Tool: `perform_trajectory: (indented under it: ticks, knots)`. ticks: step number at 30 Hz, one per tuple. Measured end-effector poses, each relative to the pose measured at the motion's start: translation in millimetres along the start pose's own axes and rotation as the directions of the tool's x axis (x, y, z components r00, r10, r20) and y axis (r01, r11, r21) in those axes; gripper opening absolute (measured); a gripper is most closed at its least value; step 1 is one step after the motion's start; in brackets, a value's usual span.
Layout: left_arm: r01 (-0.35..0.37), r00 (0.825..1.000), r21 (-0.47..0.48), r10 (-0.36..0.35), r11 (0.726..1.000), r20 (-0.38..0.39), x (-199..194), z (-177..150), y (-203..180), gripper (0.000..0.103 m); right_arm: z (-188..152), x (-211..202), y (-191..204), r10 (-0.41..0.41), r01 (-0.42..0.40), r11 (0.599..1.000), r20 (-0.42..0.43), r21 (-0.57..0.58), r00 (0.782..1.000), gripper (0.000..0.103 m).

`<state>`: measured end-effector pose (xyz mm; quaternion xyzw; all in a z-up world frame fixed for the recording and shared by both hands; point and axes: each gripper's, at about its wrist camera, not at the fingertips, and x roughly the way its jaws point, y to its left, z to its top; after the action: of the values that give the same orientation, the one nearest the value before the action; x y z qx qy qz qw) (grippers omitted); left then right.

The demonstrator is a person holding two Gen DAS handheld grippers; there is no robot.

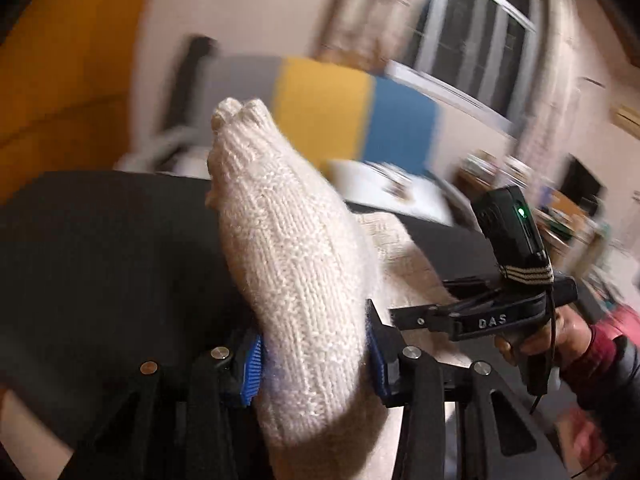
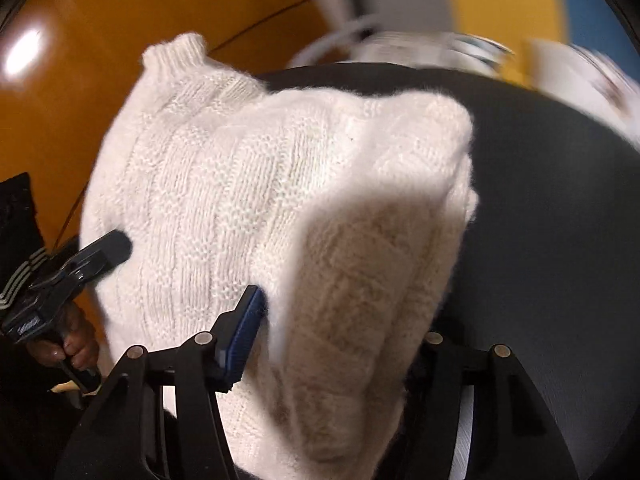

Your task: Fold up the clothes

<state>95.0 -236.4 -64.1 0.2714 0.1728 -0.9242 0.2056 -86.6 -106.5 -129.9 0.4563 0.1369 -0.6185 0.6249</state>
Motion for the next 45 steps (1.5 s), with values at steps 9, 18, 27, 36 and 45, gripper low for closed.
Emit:
perform_trajectory:
  ticks: [9,18,27,36,45]
  knots:
    - [-0.253,0.967,-0.39,0.216,0.886,-0.138,17.0,-21.0,167.3,0.047,138.7,142.4,75.6,0.042,-0.064,0.985,-0.134,-0.159,0.99,0.061]
    - [-0.157,0.985,-0.491,0.103,0.857,-0.135,-11.9,-35.7,200.0,0.051,163.9,112.3,67.2,-0.037,0.035,0.999,-0.054,-0.028,0.998,0.073]
    - [-0.124,0.984,-0.381,0.164,0.916,0.074,-49.3,-6.3,185.1,0.049,166.3,113.3,152.0,0.144,-0.163,0.968,-0.109,-0.189,0.984,0.073]
    - [-0.359,0.931,-0.34,0.31,0.869,-0.193,34.2,-11.8,193.0,0.053,169.8,187.4,89.4,0.123,-0.142,0.963,-0.095,-0.229,0.988,0.072]
    - [-0.424,0.901,-0.357,0.348,0.832,-0.259,29.5,-5.5,190.7,0.054,161.3,187.3,107.3,0.066,-0.066,0.984,-0.01,-0.166,0.998,0.086]
